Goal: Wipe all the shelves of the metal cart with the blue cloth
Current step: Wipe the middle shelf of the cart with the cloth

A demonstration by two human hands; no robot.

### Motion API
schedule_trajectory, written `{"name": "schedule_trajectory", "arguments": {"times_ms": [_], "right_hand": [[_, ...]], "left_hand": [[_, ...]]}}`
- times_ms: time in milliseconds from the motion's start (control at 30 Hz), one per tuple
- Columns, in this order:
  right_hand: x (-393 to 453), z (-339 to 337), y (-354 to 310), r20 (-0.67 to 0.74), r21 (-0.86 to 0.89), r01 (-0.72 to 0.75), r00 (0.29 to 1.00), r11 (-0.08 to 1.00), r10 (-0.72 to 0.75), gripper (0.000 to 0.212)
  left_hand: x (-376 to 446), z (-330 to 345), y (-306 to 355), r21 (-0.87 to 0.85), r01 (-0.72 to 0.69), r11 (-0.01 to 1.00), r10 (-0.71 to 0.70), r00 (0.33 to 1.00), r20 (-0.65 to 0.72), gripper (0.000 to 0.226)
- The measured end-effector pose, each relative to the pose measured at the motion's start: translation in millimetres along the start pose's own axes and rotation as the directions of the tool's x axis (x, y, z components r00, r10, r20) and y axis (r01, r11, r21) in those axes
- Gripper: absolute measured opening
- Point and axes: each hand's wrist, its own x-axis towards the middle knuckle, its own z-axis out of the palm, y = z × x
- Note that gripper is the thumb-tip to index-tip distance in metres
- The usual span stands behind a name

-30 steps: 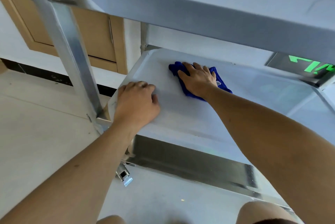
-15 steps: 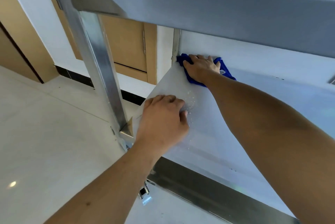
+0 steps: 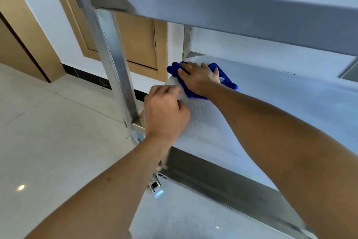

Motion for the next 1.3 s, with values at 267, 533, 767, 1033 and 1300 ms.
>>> {"name": "schedule_trajectory", "arguments": {"times_ms": [267,533,767,1033,1300], "right_hand": [[-89,0,-25,0.057,-0.009,0.027,0.998,1.0,-0.026,0.057],[-164,-4,-38,0.058,0.014,0.043,0.997,0.999,-0.044,0.059],[-218,-1,-63,-0.1,-0.172,0.071,0.991,0.983,-0.089,0.066],[-223,26,-99,-0.212,-0.329,0.101,0.961,0.939,-0.178,0.058],[-216,33,-106,-0.126,-0.407,0.18,0.96,0.896,-0.25,0.092]], "left_hand": [[5,-11,-1,-0.323,0.218,0.921,-0.276,0.95,-0.147,0.036],[10,-18,-3,-0.506,0.329,0.798,-0.404,0.914,-0.042,0.03],[3,-26,0,-0.51,0.301,0.806,-0.339,0.941,0.019,0.026],[-55,-68,-36,-0.472,0.081,0.878,-0.147,0.983,-0.106,0.025],[-70,-85,-59,-0.305,0.072,0.95,-0.103,0.991,-0.086,0.023]]}}
